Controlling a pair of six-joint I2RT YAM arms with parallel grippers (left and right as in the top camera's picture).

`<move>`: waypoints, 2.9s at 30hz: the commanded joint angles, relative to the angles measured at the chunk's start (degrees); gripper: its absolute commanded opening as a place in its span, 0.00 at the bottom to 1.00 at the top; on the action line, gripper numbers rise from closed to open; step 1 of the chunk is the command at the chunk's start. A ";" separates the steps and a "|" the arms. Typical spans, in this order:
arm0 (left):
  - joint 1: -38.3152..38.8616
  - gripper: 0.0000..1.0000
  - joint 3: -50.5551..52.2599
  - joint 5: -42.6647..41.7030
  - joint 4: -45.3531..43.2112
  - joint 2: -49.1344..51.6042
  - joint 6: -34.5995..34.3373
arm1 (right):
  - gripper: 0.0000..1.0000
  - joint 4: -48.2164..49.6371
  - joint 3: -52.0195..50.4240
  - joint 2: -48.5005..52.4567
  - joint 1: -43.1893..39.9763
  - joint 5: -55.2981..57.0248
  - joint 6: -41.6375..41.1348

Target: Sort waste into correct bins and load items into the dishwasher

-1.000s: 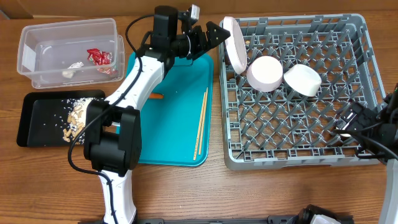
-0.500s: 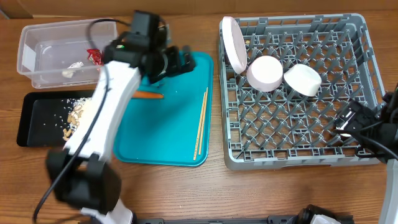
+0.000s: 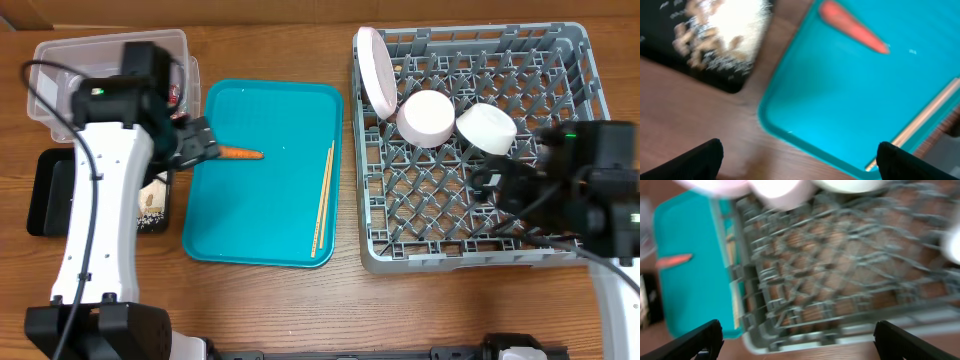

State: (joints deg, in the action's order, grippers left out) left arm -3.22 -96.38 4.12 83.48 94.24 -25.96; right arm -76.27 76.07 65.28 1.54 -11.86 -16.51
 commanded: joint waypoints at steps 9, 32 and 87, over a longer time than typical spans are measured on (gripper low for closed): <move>-9.18 1.00 -0.44 -2.43 1.92 -1.03 -1.73 | 1.00 4.11 12.07 14.14 28.35 3.23 -8.92; -9.14 1.00 -0.44 -2.25 1.38 -1.03 -1.66 | 0.87 16.09 16.55 44.30 45.27 8.02 -25.79; -9.14 1.00 0.28 -2.23 1.22 -1.01 -1.64 | 0.52 24.13 13.92 58.95 48.92 16.31 -36.06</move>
State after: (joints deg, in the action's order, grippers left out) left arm -12.40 -96.38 2.13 84.82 94.24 -27.03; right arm -52.14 90.37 123.26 50.28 4.69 -52.62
